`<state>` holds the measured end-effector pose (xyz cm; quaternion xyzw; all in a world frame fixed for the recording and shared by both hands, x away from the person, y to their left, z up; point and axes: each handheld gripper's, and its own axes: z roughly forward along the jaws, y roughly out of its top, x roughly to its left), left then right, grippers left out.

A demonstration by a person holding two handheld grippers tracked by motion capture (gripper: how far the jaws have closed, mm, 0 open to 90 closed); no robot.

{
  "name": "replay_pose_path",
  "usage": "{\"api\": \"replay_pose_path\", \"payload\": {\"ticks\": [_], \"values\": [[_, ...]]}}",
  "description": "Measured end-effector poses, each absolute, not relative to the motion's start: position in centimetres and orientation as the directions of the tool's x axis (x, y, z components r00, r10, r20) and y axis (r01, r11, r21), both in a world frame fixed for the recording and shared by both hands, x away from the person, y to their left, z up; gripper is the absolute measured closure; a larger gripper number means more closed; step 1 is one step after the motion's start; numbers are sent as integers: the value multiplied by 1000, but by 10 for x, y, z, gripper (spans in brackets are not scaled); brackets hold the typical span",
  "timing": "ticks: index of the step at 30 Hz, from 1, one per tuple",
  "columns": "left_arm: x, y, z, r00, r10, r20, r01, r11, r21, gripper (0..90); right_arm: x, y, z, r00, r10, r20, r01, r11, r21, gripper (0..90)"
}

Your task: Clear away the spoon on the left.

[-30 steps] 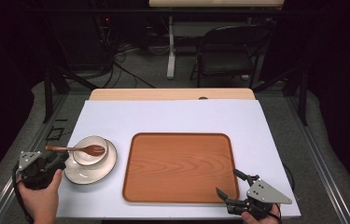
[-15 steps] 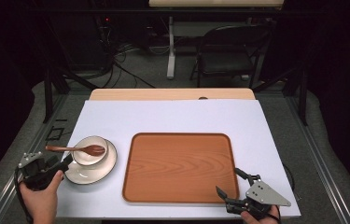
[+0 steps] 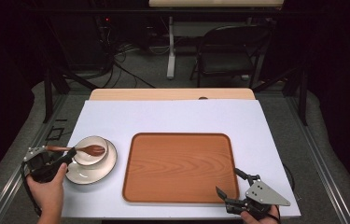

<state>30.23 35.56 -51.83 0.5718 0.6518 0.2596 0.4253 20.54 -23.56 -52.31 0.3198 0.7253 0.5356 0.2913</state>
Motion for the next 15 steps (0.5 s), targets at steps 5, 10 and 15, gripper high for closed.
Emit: {"api": "replay_pose_path", "payload": {"ticks": [5,10,15], "values": [[308,356,-520,19,962,-274,520,224,824,407,206,-236,-523,-627,775,-79,155,223,962,163],[312,355,-522,14,959,-284,516,236,824,401,206,-235,-523,-631,771,-84,154,230,961,163],[317,354,-524,11,957,-291,508,245,826,410,205,-235,-523,-634,768,-86,151,232,961,163]]}}
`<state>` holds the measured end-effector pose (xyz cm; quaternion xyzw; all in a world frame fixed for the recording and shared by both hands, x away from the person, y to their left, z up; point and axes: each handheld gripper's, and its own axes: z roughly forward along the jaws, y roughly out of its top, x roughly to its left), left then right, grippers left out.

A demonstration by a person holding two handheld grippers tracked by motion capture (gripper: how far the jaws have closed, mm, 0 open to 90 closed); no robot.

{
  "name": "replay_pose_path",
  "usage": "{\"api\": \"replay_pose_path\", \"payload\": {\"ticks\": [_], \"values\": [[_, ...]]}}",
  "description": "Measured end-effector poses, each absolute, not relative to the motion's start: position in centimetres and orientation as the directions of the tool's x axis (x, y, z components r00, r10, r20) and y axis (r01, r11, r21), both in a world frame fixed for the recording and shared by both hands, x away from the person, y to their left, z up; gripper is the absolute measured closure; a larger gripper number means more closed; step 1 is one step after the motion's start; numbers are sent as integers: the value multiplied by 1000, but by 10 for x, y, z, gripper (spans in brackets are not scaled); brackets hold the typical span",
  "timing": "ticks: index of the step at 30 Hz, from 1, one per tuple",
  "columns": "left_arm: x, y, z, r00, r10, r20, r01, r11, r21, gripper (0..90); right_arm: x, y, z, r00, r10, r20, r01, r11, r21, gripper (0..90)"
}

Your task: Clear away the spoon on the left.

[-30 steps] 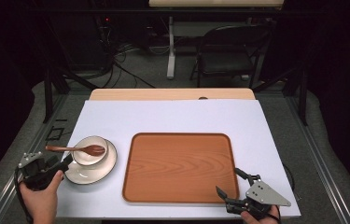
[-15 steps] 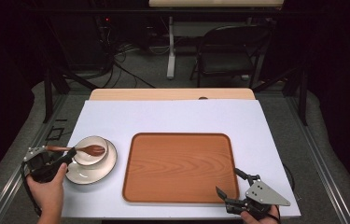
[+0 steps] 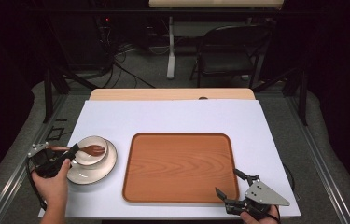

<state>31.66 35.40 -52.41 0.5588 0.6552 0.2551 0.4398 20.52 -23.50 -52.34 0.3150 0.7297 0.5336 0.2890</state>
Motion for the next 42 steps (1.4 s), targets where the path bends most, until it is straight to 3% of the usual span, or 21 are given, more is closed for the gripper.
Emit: {"api": "replay_pose_path", "payload": {"ticks": [20,42], "values": [[316,356,-525,10,956,-294,459,256,850,609,205,-236,-523,-635,768,-86,153,234,960,164],[309,335,-493,114,953,-281,421,210,882,797,205,-236,-523,-635,768,-84,153,232,961,166]]}}
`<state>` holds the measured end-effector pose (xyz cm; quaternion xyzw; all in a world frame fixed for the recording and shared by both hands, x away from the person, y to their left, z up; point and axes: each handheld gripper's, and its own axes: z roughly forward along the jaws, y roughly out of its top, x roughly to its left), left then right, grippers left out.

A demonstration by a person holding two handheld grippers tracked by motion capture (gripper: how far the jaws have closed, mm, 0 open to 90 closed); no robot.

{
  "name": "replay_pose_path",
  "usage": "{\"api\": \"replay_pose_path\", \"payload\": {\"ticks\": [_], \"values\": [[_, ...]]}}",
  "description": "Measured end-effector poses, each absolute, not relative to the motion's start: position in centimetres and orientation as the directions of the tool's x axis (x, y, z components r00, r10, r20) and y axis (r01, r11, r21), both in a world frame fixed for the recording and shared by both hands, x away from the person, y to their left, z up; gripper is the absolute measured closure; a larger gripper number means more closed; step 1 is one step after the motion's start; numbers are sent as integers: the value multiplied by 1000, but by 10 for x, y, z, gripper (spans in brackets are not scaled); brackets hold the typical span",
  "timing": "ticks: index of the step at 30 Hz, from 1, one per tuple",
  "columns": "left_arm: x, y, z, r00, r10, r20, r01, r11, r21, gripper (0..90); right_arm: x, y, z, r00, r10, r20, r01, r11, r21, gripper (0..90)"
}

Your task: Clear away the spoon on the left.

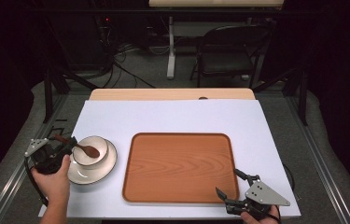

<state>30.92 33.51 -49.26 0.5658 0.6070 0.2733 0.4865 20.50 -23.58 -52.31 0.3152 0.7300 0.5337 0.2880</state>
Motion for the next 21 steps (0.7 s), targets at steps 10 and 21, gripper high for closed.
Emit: {"api": "replay_pose_path", "payload": {"ticks": [10,21], "values": [[310,325,-486,141,955,-261,425,180,887,840,205,-237,-523,-635,768,-85,153,233,960,167],[310,322,-474,151,964,-219,415,139,899,841,205,-237,-523,-634,769,-83,153,229,961,167]]}}
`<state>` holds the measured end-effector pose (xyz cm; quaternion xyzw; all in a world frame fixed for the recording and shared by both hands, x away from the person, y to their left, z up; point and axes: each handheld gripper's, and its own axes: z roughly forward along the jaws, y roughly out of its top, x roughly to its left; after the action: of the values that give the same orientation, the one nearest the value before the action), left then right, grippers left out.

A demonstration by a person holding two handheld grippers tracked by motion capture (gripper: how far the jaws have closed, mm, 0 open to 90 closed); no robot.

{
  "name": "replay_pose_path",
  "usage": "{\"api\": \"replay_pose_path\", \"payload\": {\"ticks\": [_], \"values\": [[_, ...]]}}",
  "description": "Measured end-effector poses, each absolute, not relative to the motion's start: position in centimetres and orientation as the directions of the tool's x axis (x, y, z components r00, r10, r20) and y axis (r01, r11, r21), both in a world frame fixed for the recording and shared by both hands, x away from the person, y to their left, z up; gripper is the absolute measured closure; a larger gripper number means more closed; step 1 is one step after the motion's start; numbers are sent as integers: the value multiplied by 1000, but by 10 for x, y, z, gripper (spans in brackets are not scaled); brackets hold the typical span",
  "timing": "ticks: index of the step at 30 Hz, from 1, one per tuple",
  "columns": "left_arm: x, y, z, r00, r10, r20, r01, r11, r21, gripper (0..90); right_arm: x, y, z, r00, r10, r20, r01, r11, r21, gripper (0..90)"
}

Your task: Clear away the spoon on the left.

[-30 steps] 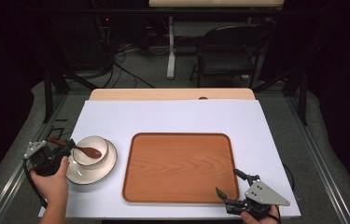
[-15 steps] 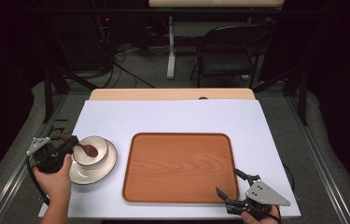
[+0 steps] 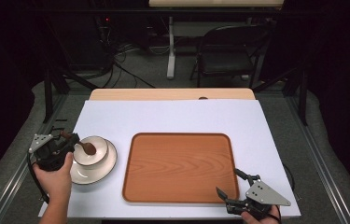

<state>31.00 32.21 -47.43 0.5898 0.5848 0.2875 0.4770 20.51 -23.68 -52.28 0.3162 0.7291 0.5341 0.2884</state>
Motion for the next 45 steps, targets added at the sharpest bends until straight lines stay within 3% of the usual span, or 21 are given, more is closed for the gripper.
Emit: {"api": "replay_pose_path", "payload": {"ticks": [25,45], "values": [[300,317,-432,191,971,-143,370,64,927,841,205,-237,-523,-632,771,-81,155,228,961,167],[301,264,-420,368,923,-114,385,-39,922,842,205,-238,-523,-631,771,-84,153,230,961,167]]}}
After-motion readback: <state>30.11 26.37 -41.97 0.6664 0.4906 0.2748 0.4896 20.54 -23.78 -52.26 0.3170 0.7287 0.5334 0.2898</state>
